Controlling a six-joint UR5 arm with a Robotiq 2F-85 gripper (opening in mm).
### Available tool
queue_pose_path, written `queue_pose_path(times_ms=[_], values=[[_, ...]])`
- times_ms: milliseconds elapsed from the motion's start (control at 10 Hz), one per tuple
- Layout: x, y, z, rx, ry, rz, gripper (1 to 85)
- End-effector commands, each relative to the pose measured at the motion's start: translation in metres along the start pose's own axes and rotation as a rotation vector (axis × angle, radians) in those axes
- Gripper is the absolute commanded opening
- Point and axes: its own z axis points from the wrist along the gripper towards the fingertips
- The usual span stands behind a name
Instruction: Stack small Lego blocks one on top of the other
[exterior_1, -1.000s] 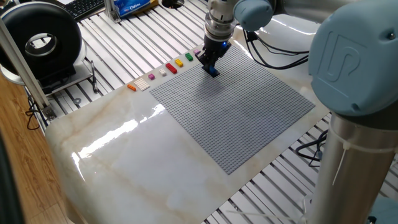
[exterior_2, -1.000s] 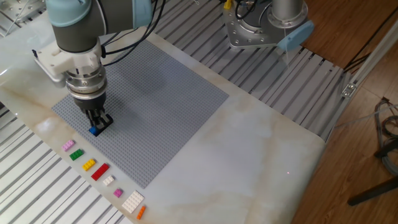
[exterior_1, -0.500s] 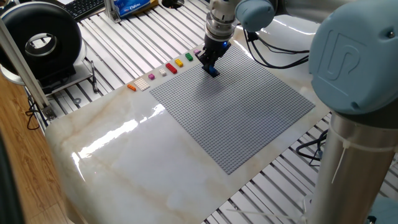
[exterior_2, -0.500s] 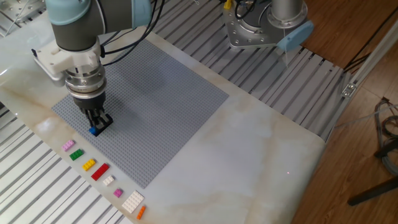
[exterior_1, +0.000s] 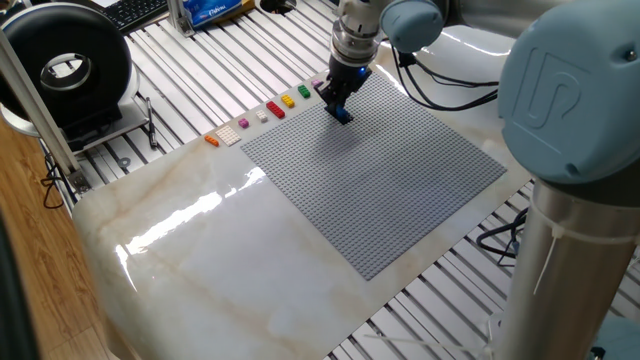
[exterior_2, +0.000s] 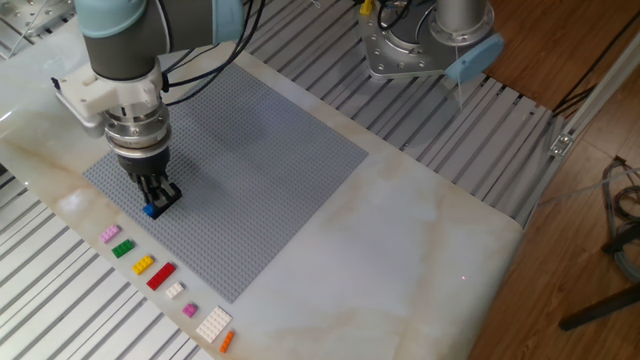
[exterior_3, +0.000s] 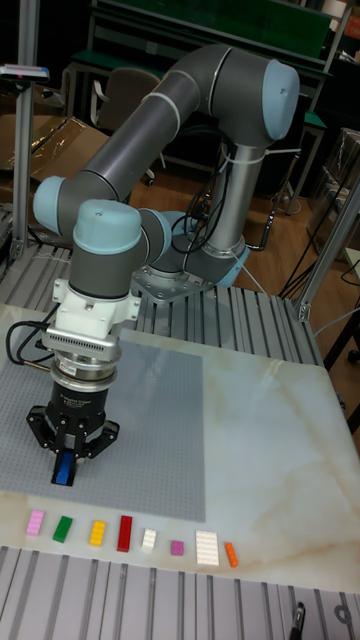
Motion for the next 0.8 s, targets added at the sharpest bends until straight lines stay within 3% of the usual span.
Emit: queue_pose_path(times_ms=[0,400,500,700], values=[[-0.0026,0.0061,-0.0015,-0.035,-0.009,0.022,9.7],[-0.0054,0.0109,0.0002,-0.050,-0.016,0.003,23.7],[-0.0042,0.0110,0.0000,-0.050,-0.011,0.009,23.7],[0.0021,0.0012,-0.0002,-0.011,0.013,0.027,14.7]])
